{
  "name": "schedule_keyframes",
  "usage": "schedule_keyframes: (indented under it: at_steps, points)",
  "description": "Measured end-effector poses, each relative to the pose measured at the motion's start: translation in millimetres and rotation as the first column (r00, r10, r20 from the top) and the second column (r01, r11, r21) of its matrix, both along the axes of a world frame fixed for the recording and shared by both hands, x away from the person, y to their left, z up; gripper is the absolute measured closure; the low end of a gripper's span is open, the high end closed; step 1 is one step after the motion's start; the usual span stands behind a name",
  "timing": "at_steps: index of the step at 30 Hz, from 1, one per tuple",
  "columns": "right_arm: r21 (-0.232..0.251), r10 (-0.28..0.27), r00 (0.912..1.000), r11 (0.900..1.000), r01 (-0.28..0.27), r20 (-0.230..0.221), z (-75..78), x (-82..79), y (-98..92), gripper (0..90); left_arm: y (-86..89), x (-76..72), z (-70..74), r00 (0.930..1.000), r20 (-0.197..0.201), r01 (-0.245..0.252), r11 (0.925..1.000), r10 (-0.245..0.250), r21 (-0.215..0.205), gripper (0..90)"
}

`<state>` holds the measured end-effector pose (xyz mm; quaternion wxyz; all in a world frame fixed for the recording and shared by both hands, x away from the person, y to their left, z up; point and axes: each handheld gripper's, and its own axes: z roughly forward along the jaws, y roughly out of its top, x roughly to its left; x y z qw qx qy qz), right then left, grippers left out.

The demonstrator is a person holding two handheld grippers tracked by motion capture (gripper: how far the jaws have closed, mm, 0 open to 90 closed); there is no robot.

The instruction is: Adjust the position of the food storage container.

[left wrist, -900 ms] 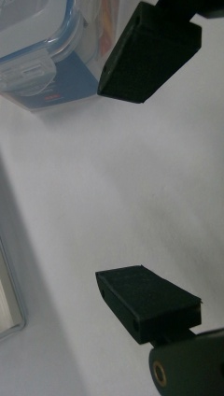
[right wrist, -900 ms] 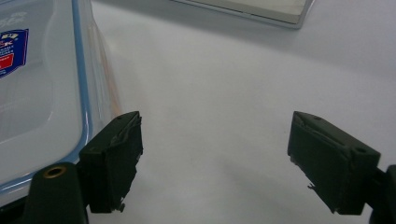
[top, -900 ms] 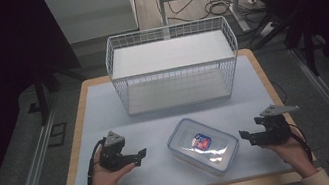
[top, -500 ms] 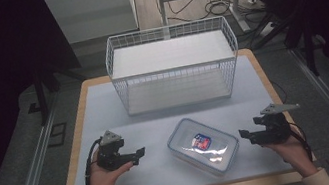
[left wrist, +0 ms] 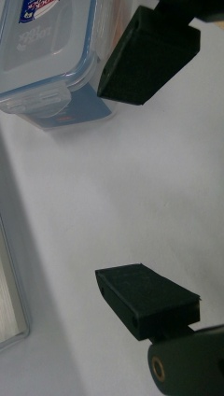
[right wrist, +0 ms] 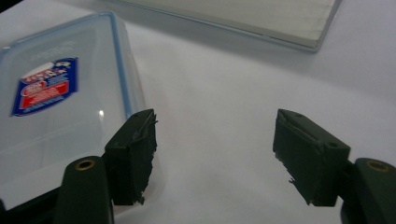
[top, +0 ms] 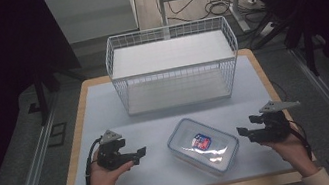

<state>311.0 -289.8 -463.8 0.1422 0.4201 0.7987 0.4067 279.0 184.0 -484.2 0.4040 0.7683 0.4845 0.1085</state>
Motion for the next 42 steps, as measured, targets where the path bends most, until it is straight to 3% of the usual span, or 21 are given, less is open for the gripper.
schedule_keyframes:
  at_steps: [8,12,16,19,20,21,22,23,24,25,26,27,29,30,31,37,40,41,42]
  points:
    - [-0.008,0.083,0.9961,0.997,-0.083,0.028,13.2,-13.0,21.5,35.4,-1.8,-0.4,1.9,0.9999,-0.003,0.011,0.9999,-0.011,-0.007,11.8]
    - [-0.014,0.192,0.9802,0.981,-0.192,0.047,23.8,-27.4,49.0,38.6,-1.4,-1.2,1.0,0.9999,-0.005,0.011,0.9999,-0.011,-0.008,11.9]
    - [-0.023,0.286,0.9569,0.958,-0.286,0.049,27.8,-41.4,71.5,41.3,-0.9,-2.3,-0.5,0.9999,-0.012,0.007,0.9998,-0.007,-0.018,11.9]
    - [-0.028,0.359,0.9328,0.933,-0.358,0.036,26.4,-52.7,86.7,51.3,-2.1,-3.2,-1.3,0.9998,-0.015,0.010,0.9998,-0.010,-0.017,11.9]
    - [-0.028,0.359,0.9328,0.933,-0.358,0.036,26.4,-52.7,86.7,51.3,-2.1,-3.2,-1.3,0.9998,-0.015,0.010,0.9998,-0.010,-0.017,11.9]
    - [-0.041,0.408,0.9126,0.913,-0.406,0.030,24.2,-58.3,95.0,64.5,-2.8,-3.2,-1.9,0.9998,-0.017,0.012,0.9998,-0.013,-0.014,11.9]
    - [-0.047,0.433,0.9012,0.901,-0.432,0.021,22.8,-60.0,99.0,68.1,-2.9,-3.0,-2.4,0.9997,-0.018,0.015,0.9998,-0.015,-0.014,11.9]
    - [-0.051,0.446,0.8948,0.894,-0.445,0.016,21.5,-61.6,102.3,72.7,-2.7,-3.0,-3.0,0.9997,-0.017,0.015,0.9998,-0.015,-0.013,11.9]
    - [-0.051,0.446,0.8948,0.894,-0.445,0.016,21.5,-61.6,102.3,72.7,-2.7,-3.0,-3.0,0.9997,-0.017,0.015,0.9998,-0.015,-0.013,11.9]
    - [-0.053,0.468,0.8837,0.882,-0.467,0.001,18.2,-64.7,107.8,80.8,-2.2,-3.1,-3.7,0.9997,-0.021,0.013,0.9998,-0.014,-0.015,11.9]
    - [-0.053,0.468,0.8837,0.882,-0.467,0.001,18.2,-64.7,107.8,80.8,-2.2,-3.1,-3.7,0.9997,-0.021,0.013,0.9998,-0.014,-0.015,11.9]
    - [-0.062,0.489,0.8718,0.870,-0.490,-0.020,14.2,-68.1,112.3,87.7,-1.9,-3.4,-3.8,0.9997,-0.022,0.013,0.9998,-0.013,-0.017,12.0]
    - [-0.072,0.510,0.8590,0.856,-0.512,-0.042,9.8,-72.0,116.1,89.5,-2.2,-3.6,-3.7,0.9997,-0.021,0.014,0.9997,-0.014,-0.022,12.0]
    - [-0.072,0.510,0.8590,0.856,-0.512,-0.042,9.8,-72.0,116.1,89.5,-2.2,-3.6,-3.7,0.9997,-0.021,0.014,0.9997,-0.014,-0.022,12.0]
    - [-0.093,0.523,0.8498,0.845,-0.527,-0.067,3.4,-77.1,119.7,89.7,-2.7,-3.9,-3.7,0.9996,-0.023,0.018,0.9996,-0.018,-0.023,12.0]
    - [-0.159,0.526,0.8431,0.828,-0.538,-0.114,-12.4,-87.6,126.1,89.8,-2.2,-4.1,-4.5,0.9995,-0.026,0.019,0.9994,-0.020,-0.028,12.0]
    - [-0.195,0.520,0.8458,0.823,-0.534,-0.121,-15.8,-89.6,126.6,89.9,-1.5,-3.9,-5.0,0.9994,-0.029,0.019,0.9994,-0.020,-0.029,12.0]
    - [-0.215,0.505,0.8551,0.828,-0.518,-0.118,-16.8,-90.1,124.6,89.9,-0.9,-3.9,-5.5,0.9994,-0.030,0.018,0.9994,-0.019,-0.028,12.0]
    - [-0.224,0.499,0.8585,0.829,-0.512,-0.116,-16.9,-90.0,123.8,89.9,-0.7,-3.8,-5.7,0.9993,-0.031,0.018,0.9994,-0.019,-0.029,12.0]
